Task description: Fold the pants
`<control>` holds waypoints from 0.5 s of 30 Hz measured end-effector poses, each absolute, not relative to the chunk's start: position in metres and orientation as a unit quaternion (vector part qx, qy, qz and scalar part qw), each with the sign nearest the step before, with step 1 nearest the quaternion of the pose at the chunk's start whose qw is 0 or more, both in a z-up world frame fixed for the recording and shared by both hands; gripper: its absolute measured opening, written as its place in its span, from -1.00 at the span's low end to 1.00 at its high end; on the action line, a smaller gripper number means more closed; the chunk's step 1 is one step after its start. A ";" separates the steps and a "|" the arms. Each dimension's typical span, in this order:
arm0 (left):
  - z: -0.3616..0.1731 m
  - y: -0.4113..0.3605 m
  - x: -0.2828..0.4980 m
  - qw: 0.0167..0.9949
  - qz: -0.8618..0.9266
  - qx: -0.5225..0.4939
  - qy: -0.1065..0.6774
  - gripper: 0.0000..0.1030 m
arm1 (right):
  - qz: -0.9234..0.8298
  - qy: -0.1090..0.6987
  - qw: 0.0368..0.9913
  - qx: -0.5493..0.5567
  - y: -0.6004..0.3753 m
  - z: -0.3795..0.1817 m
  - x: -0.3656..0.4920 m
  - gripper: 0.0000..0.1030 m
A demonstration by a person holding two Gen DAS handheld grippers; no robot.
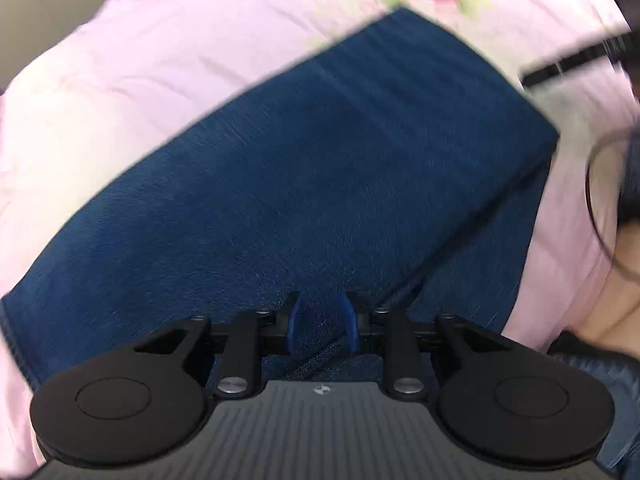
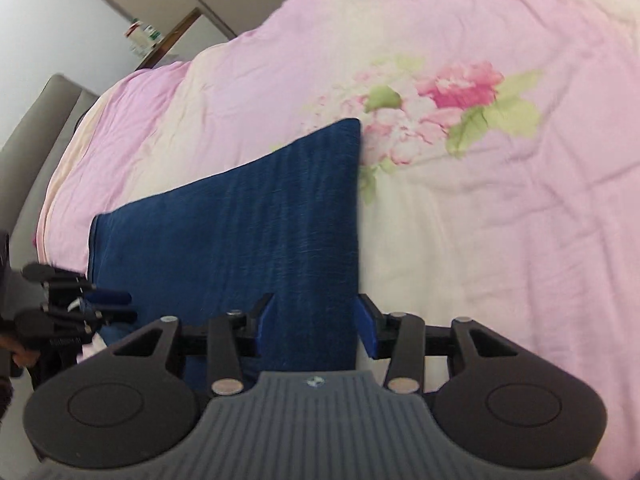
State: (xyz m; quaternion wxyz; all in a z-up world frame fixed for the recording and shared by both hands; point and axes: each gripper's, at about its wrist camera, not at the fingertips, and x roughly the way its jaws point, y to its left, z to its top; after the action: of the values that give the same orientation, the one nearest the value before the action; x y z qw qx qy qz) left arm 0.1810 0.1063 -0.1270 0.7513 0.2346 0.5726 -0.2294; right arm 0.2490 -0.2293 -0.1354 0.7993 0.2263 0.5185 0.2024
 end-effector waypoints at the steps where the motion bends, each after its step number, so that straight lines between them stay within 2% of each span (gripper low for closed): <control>1: -0.131 0.107 0.181 0.746 -0.237 0.241 0.574 -0.43 | 0.201 0.522 0.793 0.240 -0.230 -0.143 0.253 -0.22; 7: -0.151 0.103 0.191 0.718 -0.267 0.272 0.582 -0.44 | 0.205 0.537 0.758 0.307 -0.235 -0.179 0.278 -0.24; 10: -0.158 0.098 0.195 0.709 -0.274 0.279 0.587 -0.54 | 0.211 0.540 0.744 0.333 -0.233 -0.195 0.289 -0.29; 15: -0.160 0.091 0.200 0.711 -0.272 0.273 0.587 -0.54 | 0.217 0.538 0.723 0.376 -0.232 -0.214 0.299 -0.65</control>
State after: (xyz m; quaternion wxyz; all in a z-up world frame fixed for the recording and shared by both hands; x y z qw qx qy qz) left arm 0.1996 0.0914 -0.1605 0.7114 0.2732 0.5874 -0.2723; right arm 0.2993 -0.2319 -0.2136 0.7228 0.3760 0.5379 0.2165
